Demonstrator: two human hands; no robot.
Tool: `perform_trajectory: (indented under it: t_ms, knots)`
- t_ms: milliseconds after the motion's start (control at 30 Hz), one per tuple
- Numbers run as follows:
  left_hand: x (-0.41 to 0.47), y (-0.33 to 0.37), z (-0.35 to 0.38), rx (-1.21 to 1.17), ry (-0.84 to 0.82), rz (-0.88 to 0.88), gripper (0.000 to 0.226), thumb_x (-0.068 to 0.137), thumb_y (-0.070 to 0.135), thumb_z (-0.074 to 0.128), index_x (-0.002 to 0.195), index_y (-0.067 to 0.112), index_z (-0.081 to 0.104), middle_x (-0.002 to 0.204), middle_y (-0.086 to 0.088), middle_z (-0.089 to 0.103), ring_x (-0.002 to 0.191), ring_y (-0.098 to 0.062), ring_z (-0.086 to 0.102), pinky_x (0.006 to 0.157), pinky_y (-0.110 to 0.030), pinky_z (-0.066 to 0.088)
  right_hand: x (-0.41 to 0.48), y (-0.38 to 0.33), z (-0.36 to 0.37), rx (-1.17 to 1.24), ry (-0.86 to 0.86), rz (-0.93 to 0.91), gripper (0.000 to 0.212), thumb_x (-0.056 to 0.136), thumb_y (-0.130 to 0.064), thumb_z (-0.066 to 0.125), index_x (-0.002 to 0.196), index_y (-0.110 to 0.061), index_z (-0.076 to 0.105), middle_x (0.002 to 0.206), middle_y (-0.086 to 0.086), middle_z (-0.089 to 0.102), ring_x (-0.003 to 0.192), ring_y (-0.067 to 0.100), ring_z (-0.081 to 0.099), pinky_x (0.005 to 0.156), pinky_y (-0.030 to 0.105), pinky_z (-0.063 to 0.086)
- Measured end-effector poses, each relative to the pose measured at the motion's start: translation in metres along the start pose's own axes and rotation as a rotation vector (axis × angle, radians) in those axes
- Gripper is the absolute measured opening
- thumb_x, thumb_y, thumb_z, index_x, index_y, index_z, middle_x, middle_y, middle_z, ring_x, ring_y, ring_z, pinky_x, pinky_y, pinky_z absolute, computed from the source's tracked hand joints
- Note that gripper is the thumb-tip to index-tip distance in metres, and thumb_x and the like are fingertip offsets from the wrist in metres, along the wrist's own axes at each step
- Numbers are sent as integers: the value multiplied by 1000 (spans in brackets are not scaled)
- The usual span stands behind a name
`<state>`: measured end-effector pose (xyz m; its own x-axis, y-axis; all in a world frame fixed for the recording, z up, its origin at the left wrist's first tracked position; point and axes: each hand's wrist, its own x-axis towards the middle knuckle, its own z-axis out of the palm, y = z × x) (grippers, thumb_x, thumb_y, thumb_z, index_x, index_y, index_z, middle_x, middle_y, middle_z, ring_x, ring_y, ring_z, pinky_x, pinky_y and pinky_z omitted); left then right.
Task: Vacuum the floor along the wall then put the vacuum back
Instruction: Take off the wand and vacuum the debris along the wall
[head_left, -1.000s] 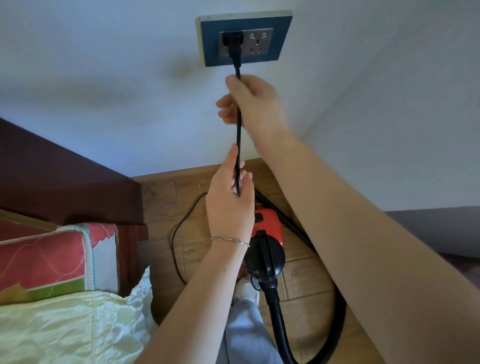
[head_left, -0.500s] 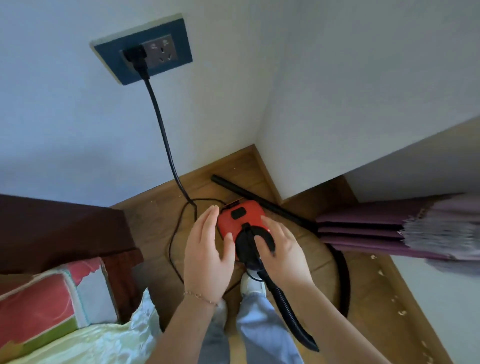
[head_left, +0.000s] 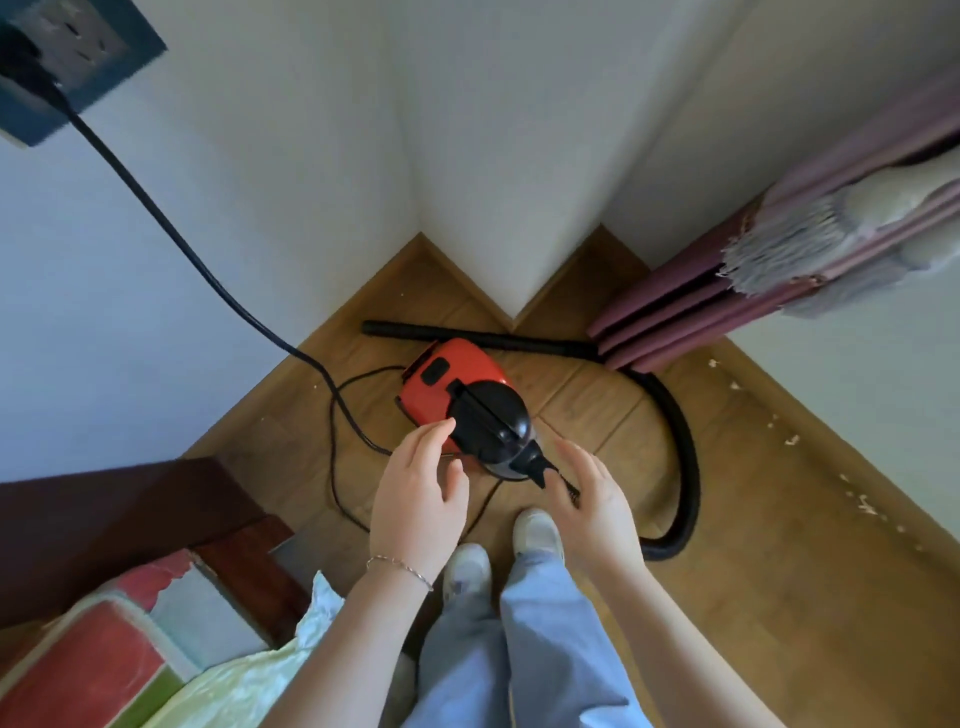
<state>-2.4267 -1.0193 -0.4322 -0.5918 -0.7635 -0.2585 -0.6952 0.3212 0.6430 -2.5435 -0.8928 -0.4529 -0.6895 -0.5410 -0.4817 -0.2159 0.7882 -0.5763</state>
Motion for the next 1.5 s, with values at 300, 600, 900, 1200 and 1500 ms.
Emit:
perform_trajectory:
  t_ms: [300, 600, 900, 1200, 1500]
  knots:
    - [-18, -2, 42, 9, -115, 27, 38, 88, 9, 53, 126, 14, 55, 124, 1, 58, 114, -15, 53, 87, -18, 40, -22, 57, -4, 23, 23, 149, 37, 95, -22, 50, 132, -23, 52, 115, -15, 51, 114, 8, 52, 86, 16, 34]
    - [10, -1, 82, 64, -68, 47, 38, 88, 8, 54, 125, 12, 56, 122, -1, 59, 111, -16, 55, 82, -18, 41, 25, 83, 4, -7, -43, 48, 39, 96, -24, 46, 135, -22, 48, 129, -7, 54, 122, 10, 48, 89, 16, 30]
    - [66, -33, 140, 39, 78, -22, 39, 89, 9, 53, 128, 11, 53, 124, -6, 57, 117, -21, 52, 90, -24, 41, 126, 101, 20, -154, -121, -198, 42, 96, -25, 47, 138, -20, 45, 136, -1, 51, 123, 16, 48, 92, 19, 33]
    - [114, -97, 154, 25, 171, -10, 37, 91, 13, 51, 129, 14, 53, 127, -2, 56, 119, -17, 51, 91, -20, 40, 231, 86, 63, -298, -112, -419, 43, 97, -25, 48, 139, -18, 45, 137, 1, 52, 126, 17, 48, 103, 28, 38]
    - [171, -140, 187, 20, 164, 0, 33, 94, 33, 44, 123, 24, 57, 125, 10, 55, 113, -8, 50, 85, -19, 37, 327, 118, 130, -496, -195, -625, 46, 96, -24, 49, 141, -15, 42, 135, 5, 53, 124, 20, 48, 102, 31, 41]
